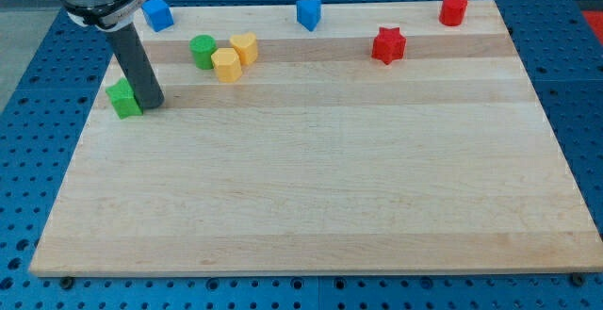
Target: Push the red star parallel to the red circle
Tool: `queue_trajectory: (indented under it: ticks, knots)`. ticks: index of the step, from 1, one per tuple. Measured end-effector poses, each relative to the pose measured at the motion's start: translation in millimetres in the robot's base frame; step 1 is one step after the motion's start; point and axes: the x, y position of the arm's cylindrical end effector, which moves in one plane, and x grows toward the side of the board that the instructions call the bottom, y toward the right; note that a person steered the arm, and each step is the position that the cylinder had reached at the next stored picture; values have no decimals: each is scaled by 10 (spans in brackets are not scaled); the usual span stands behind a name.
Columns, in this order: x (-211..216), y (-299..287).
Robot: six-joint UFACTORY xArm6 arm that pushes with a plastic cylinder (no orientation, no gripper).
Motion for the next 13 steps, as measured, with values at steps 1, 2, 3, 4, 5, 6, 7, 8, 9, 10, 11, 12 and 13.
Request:
queue_trajectory:
  ticks: [1,2,3,4,5,6,7,8,9,10,11,12,13]
  knots:
    - [-23,-1]
    - [-126,-2]
    - [-216,115]
    - [-333,160]
    - [-671,160]
    - [-952,160]
    - [-1146,276]
    - [-1257,769]
    - [-1266,1222]
    - [-1266,1667]
    - [-1266,2173]
    - [-1266,2623]
    - [-1234,3050]
